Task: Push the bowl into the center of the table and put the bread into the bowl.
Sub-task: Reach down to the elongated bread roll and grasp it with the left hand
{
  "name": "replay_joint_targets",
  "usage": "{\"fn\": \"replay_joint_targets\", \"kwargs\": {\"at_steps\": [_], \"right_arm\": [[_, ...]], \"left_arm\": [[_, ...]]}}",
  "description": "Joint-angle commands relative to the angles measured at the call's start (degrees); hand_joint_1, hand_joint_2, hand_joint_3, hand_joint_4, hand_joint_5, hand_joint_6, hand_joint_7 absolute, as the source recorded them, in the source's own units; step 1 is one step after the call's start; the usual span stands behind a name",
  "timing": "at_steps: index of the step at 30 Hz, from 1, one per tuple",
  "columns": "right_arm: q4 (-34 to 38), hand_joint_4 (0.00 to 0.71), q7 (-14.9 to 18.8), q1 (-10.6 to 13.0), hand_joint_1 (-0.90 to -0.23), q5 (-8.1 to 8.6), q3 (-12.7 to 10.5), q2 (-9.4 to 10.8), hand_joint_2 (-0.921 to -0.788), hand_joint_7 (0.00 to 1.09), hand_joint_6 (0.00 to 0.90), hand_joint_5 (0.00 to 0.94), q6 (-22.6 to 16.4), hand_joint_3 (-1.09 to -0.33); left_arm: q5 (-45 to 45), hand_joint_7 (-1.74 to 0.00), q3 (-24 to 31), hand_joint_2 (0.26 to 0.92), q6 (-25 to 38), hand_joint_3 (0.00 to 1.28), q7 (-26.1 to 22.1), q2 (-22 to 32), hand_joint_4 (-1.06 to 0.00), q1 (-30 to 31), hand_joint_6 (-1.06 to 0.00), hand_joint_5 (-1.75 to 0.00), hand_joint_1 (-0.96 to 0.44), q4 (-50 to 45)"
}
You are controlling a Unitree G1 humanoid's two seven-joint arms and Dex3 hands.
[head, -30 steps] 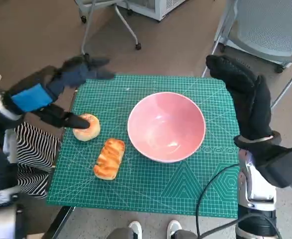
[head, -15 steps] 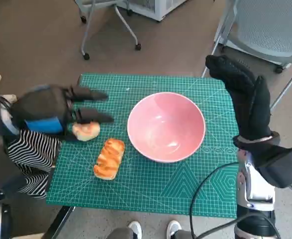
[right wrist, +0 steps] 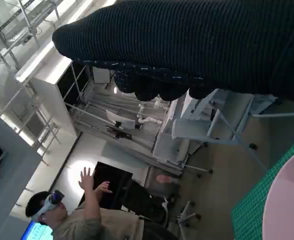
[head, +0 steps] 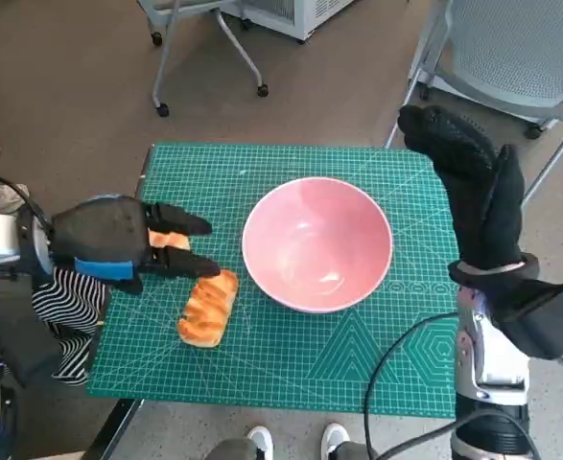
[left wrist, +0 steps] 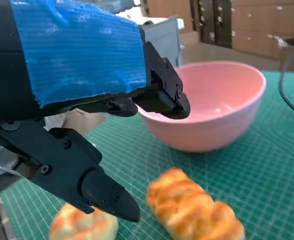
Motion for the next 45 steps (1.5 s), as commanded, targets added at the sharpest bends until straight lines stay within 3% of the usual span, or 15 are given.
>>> {"fn": "replay_joint_targets", "kwargs": {"at_steps": [1,27,39,45], "right_arm": [[0.9,0.217,0.2,1.6,-0.746,0.56,-0.5,-0.4,-0.921,0.62,0.067,0.007,0.4,-0.689],[-0.5,0.234,0.1,3.8,-0.747,0.85,-1.1,-0.8,-0.921,0.61,0.071,0.011,0.6,-0.675],[-1.8,0.234,-0.6,5.5,-0.749,0.58,-1.4,-0.5,-0.921,0.61,0.078,0.009,1.1,-0.673],[-2.4,0.236,-0.9,6.2,-0.746,0.17,-1.6,-0.6,-0.921,0.60,0.073,0.008,0.8,-0.679]], "left_arm": [[4.1,0.00,-1.6,0.676,-1.9,0.00,3.3,-0.8,-0.47,-0.2,-0.56,0.00,-0.23,1.8],[26.9,-0.01,-9.8,0.756,-0.1,0.01,27.0,-5.4,-0.40,-1.0,-0.52,0.00,-0.30,5.4],[36.8,-0.01,-17.2,0.770,3.2,0.01,39.8,-6.7,-0.40,-2.2,-0.52,0.00,-0.30,5.5],[44.7,-0.02,-24.0,0.792,8.2,0.01,48.6,-7.0,-0.43,-3.7,-0.53,-0.02,-0.23,6.0]]}}
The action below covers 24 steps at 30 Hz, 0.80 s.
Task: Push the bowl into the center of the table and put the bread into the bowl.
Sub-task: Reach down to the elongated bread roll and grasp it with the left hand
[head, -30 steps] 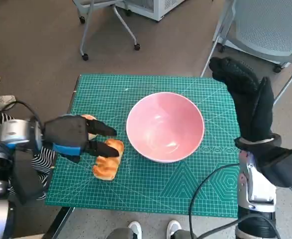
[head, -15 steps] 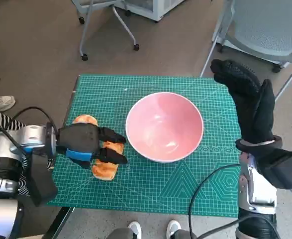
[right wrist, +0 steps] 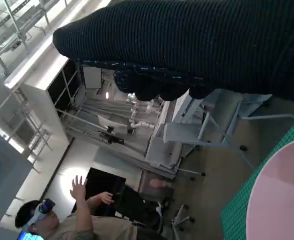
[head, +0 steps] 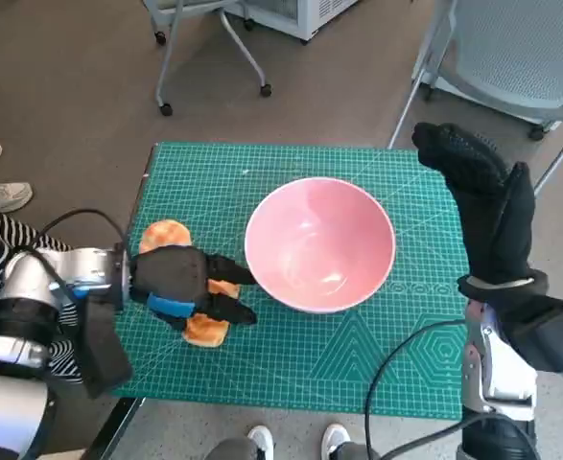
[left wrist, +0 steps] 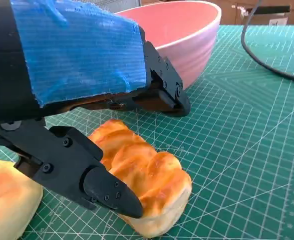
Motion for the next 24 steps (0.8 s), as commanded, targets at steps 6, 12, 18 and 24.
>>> {"fn": "replay_joint_targets", "kwargs": {"at_steps": [6,12,18,24], "right_arm": [[-0.6,0.237,-0.9,2.2,-0.744,-0.09,-0.5,-0.2,-0.921,0.60,0.067,0.008,0.7,-0.688],[-0.6,0.234,-1.1,2.5,-0.742,-0.13,-0.7,-0.1,-0.921,0.59,0.069,0.006,0.3,-0.689],[-1.0,0.229,-1.3,2.9,-0.741,-0.30,-0.7,0.0,-0.921,0.59,0.070,0.002,0.5,-0.688],[-1.0,0.220,-1.4,2.9,-0.742,-0.22,-0.7,0.0,-0.921,0.59,0.071,0.000,0.4,-0.688]], "left_arm": [[12.5,-0.05,-12.8,0.820,8.8,0.02,13.4,-1.1,-0.52,-3.3,-0.60,-0.05,-0.13,2.5],[16.5,-0.12,-19.5,0.904,13.3,0.09,19.8,-1.8,-0.68,-5.8,-0.71,-0.08,-0.02,5.5],[18.4,-1.34,-24.5,0.919,17.3,0.23,24.7,-2.4,-0.57,-7.2,-0.46,-1.00,-0.04,7.9],[16.9,-1.38,-26.9,0.920,18.0,0.17,25.7,-2.2,-0.59,-8.1,-0.51,-1.14,-0.01,9.3]]}}
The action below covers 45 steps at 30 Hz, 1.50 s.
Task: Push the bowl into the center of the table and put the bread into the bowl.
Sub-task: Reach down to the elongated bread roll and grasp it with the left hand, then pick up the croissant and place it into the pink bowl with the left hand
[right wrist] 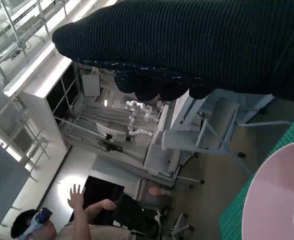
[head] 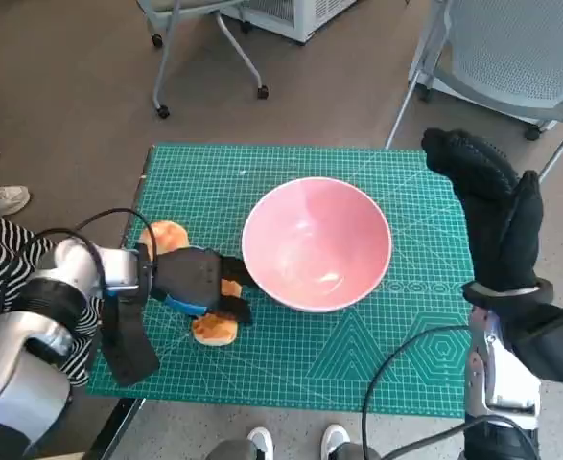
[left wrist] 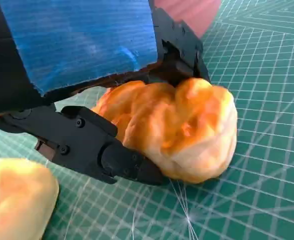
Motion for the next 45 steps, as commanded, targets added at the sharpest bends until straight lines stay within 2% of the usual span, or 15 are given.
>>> {"fn": "replay_joint_targets", "kwargs": {"at_steps": [1,11,21,27,33,39,42,45], "right_arm": [[0.1,0.220,-0.4,1.5,-0.742,0.00,-0.1,0.0,-0.921,0.59,0.072,0.000,0.4,-0.688],[1.1,0.220,-0.4,1.0,-0.736,0.30,-0.2,0.2,-0.921,0.58,0.074,0.000,0.0,-0.684],[1.7,0.219,-0.4,0.7,-0.730,0.50,-0.1,0.6,-0.921,0.58,0.076,0.000,-0.2,-0.684],[2.0,0.215,-0.3,0.6,-0.729,0.54,-0.1,0.5,-0.921,0.58,0.077,0.000,-0.3,-0.684],[2.5,0.214,-0.1,0.4,-0.729,0.70,-0.2,0.5,-0.921,0.57,0.078,0.000,-0.6,-0.684],[2.7,0.215,0.1,0.4,-0.730,0.99,-0.3,0.5,-0.921,0.57,0.080,0.001,-0.9,-0.683],[2.8,0.215,0.3,0.3,-0.731,1.19,-0.3,0.4,-0.921,0.57,0.080,0.001,-1.0,-0.683],[2.8,0.216,0.2,0.2,-0.731,1.25,-0.4,0.3,-0.921,0.57,0.081,0.001,-1.0,-0.683]], "left_arm": [[0.3,-1.37,-2.5,0.920,0.9,0.16,-1.3,0.6,-0.59,-0.3,-0.53,-1.14,0.00,2.2],[-4.5,-1.33,-1.9,0.920,-1.2,0.12,-5.2,2.3,-0.61,-0.6,-0.60,-1.10,0.00,1.1],[-9.9,-1.32,0.1,0.920,-4.2,0.11,-9.4,4.3,-0.62,-0.1,-0.61,-1.10,0.00,-0.8],[-14.3,-1.31,2.9,0.920,-8.1,0.10,-13.1,6.9,-0.64,0.2,-0.61,-1.09,0.00,-3.9],[-22.4,-1.27,7.4,0.920,-13.9,0.08,-20.5,10.1,-0.66,1.0,-0.63,-1.08,0.00,-8.3],[-38.0,-1.24,9.4,0.920,-18.5,0.07,-32.3,12.3,-0.67,0.1,-0.65,-1.09,0.00,-11.3],[-49.0,-1.23,8.4,0.920,-17.8,0.06,-38.4,13.3,-0.68,-1.6,-0.66,-1.07,0.00,-13.3],[-60.6,-1.24,7.6,0.920,-14.4,0.06,-44.5,14.5,-0.67,-2.6,-0.66,-1.07,0.00,-17.3]]}}
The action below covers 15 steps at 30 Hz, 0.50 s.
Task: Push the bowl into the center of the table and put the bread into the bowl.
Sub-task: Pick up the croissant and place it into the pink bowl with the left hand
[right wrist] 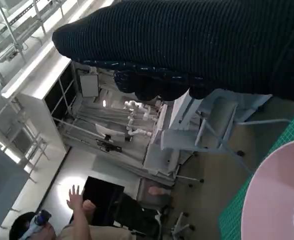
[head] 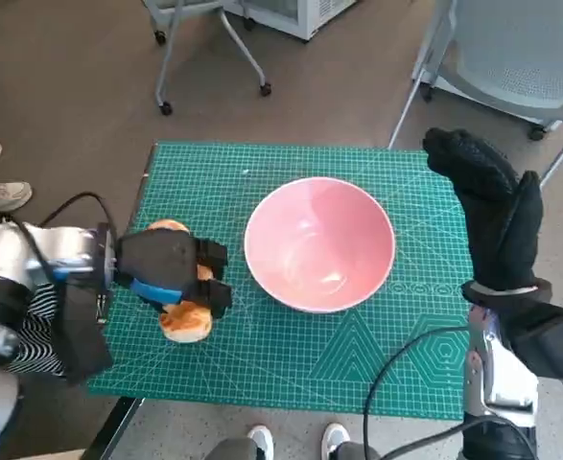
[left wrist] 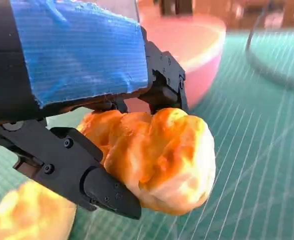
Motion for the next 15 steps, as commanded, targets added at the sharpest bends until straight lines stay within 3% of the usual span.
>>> {"fn": "replay_joint_targets", "kwargs": {"at_steps": [1,5,15], "right_arm": [[1.1,0.216,0.2,0.4,-0.731,1.03,-0.3,0.0,-0.921,0.57,0.081,0.001,0.3,-0.683],[1.3,0.216,0.2,0.3,-0.731,1.11,-0.4,0.0,-0.921,0.57,0.081,0.001,0.4,-0.683],[1.5,0.216,0.4,0.6,-0.726,1.24,-0.4,0.1,-0.921,0.57,0.083,0.001,0.1,-0.680]], "left_arm": [[-22.3,-1.24,-0.8,0.920,4.6,0.06,-12.5,2.8,-0.67,-3.3,-0.66,-1.07,0.00,-7.7],[-30.3,-1.26,1.5,0.920,9.3,0.08,-17.3,2.6,-0.64,-3.3,-0.65,-1.09,0.00,-12.3],[-30.8,-1.26,12.7,0.920,16.7,0.07,-17.8,-9.5,-0.68,-3.4,-0.65,-1.06,0.00,-15.9]]}}
